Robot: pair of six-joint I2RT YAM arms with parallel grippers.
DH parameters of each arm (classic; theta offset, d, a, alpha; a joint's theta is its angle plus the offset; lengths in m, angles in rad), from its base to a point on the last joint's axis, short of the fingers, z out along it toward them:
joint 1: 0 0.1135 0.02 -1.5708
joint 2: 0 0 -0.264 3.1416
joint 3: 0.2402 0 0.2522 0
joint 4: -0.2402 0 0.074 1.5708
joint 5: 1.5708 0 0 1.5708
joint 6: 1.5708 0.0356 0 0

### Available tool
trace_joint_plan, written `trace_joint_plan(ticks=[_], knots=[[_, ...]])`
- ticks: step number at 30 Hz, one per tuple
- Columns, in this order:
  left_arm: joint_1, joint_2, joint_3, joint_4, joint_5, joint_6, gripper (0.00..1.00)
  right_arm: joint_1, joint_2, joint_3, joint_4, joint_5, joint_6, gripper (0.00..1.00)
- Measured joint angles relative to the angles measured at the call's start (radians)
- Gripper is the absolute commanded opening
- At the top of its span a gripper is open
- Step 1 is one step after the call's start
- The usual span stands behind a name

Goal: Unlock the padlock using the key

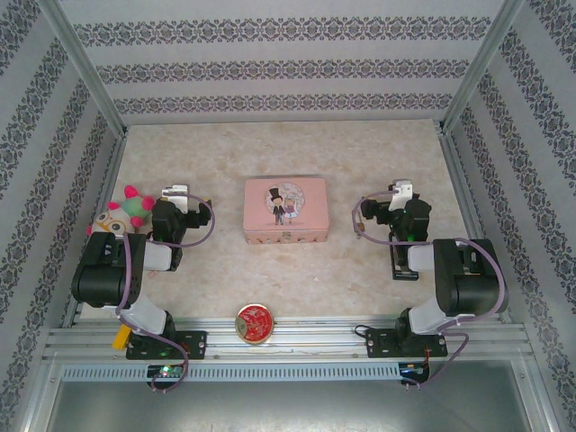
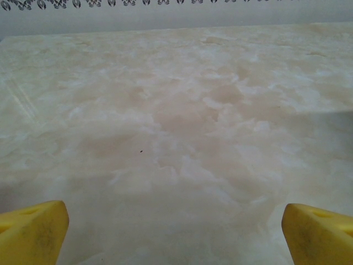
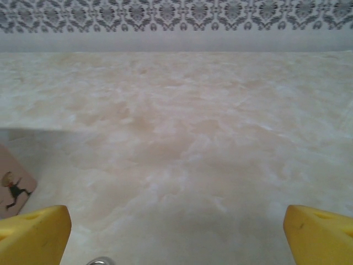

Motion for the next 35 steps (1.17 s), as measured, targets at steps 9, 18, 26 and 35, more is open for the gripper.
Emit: trace_joint_plan(ticks=[9,18,26,35], knots=[[0.000,0.000,0.000,0.000,0.000,0.000,0.99,0.000,0.000,0.000,0.000,-0.026,0.000,0.98],[0.000,0.000,0.000,0.000,0.000,0.000,0.99,0.000,0.000,0.000,0.000,-0.026,0.000,0.98],[0.000,0.000,0.000,0.000,0.000,0.000,0.99,0.000,0.000,0.000,0.000,-0.026,0.000,0.98],[0.000,0.000,0.000,0.000,0.000,0.000,0.99,0.000,0.000,0.000,0.000,-0.026,0.000,0.98]])
